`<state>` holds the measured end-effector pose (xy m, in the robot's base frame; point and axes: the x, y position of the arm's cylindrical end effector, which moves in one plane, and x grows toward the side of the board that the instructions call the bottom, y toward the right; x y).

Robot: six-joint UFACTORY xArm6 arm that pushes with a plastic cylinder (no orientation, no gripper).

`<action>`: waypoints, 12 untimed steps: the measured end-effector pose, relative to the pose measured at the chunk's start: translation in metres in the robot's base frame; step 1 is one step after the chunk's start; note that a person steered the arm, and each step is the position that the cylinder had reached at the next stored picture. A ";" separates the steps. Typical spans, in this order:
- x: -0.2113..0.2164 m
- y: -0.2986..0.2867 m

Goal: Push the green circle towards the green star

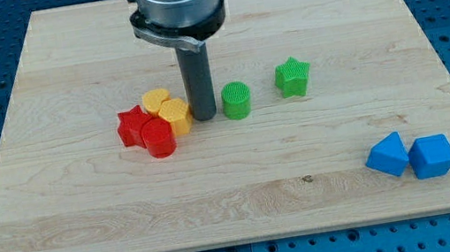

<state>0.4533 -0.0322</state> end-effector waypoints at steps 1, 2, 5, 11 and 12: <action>-0.003 0.017; -0.007 0.037; -0.032 0.037; -0.028 0.070; -0.028 0.072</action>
